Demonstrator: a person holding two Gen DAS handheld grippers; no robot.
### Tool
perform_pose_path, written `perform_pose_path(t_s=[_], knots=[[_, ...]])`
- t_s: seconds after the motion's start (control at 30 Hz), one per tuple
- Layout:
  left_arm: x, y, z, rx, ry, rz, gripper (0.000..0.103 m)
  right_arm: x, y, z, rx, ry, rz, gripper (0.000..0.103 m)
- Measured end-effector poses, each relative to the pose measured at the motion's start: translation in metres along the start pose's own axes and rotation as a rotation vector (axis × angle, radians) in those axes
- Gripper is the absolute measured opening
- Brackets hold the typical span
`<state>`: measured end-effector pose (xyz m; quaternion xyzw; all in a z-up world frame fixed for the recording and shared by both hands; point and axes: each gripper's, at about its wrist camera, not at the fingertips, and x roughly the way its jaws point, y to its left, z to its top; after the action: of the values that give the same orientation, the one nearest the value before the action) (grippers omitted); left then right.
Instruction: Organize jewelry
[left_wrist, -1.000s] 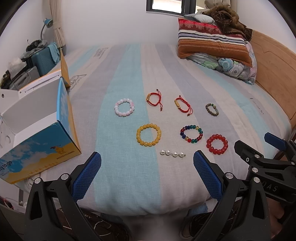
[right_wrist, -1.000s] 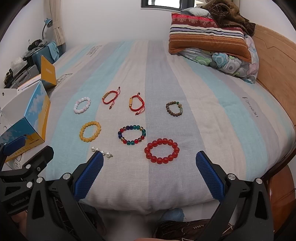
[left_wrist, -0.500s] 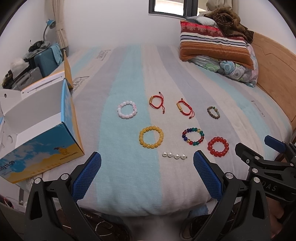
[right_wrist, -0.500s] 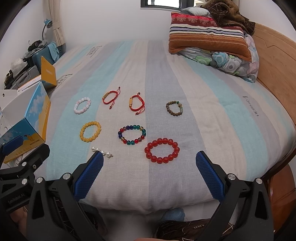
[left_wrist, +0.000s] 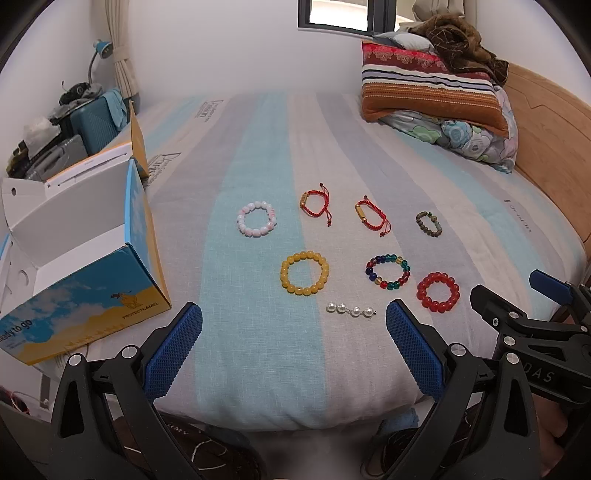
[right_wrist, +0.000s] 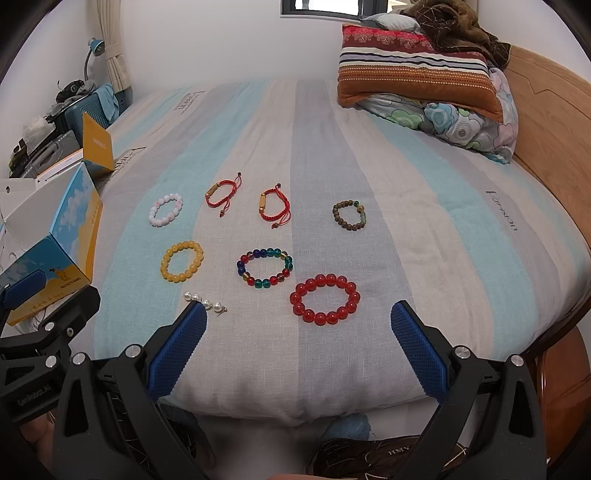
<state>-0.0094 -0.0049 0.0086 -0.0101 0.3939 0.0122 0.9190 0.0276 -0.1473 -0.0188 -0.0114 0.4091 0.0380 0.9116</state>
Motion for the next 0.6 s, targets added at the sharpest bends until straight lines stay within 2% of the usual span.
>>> perform_pose_path(t_s=[0.6], knots=[[-0.0002, -0.0018, -0.001, 0.008, 0.0, 0.002, 0.098, -0.0012, 0.0016, -0.0003, -0.004, -0.003, -0.01, 0.096]])
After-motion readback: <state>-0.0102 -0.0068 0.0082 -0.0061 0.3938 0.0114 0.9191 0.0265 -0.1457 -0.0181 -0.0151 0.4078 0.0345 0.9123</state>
